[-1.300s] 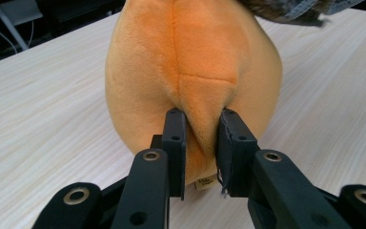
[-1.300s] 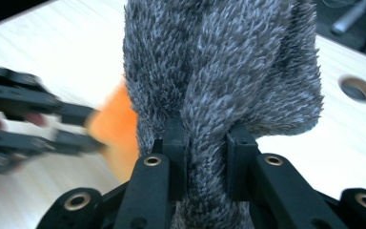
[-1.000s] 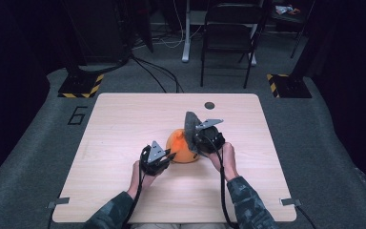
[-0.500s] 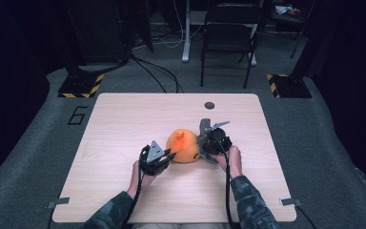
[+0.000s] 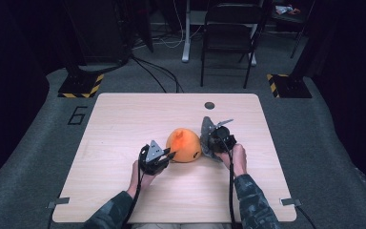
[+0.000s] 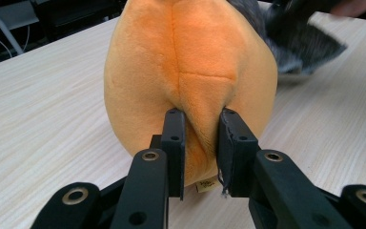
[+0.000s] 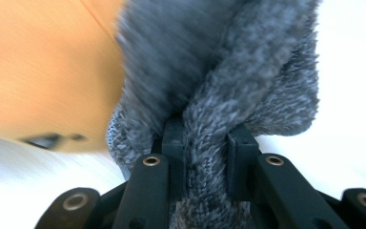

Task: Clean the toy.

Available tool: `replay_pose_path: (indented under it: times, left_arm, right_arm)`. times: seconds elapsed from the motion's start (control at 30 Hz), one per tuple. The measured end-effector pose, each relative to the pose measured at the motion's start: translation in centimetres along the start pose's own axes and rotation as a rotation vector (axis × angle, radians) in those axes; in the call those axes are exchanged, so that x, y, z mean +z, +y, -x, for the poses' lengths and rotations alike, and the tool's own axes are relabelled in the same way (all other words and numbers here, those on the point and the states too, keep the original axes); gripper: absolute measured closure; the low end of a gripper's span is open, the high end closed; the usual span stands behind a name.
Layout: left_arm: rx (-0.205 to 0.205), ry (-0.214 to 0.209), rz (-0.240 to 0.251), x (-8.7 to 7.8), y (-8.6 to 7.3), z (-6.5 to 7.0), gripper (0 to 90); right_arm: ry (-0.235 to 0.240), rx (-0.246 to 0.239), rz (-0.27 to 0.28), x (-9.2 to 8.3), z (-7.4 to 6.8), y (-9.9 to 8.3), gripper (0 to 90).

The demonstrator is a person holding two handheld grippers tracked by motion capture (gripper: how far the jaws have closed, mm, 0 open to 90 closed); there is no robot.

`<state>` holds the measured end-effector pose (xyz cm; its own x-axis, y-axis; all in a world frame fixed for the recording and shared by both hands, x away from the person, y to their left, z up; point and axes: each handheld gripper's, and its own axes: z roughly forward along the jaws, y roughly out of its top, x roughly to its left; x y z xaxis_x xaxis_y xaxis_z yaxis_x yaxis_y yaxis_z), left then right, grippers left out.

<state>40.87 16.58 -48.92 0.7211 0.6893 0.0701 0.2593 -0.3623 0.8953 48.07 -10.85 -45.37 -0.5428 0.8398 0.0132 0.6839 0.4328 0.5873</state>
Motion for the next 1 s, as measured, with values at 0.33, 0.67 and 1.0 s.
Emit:
replay_pose_path:
  times: [0.33,0.67,1.0]
  left_arm:
    - [-0.005,-0.011,0.004,0.2,0.0,0.1,72.8]
    - [-0.045,-0.041,-0.004,-0.5,-0.1,-1.1,46.3]
    - [-0.074,-0.041,-0.05,0.1,-1.0,-1.5,37.0]
  right_arm:
    - [0.086,-0.087,0.161,-3.1,-3.4,1.8,74.1]
    - [0.079,-0.06,0.116,0.1,-3.0,0.7,75.1]
    - [0.069,-0.057,0.101,0.4,-2.6,0.5,75.1]
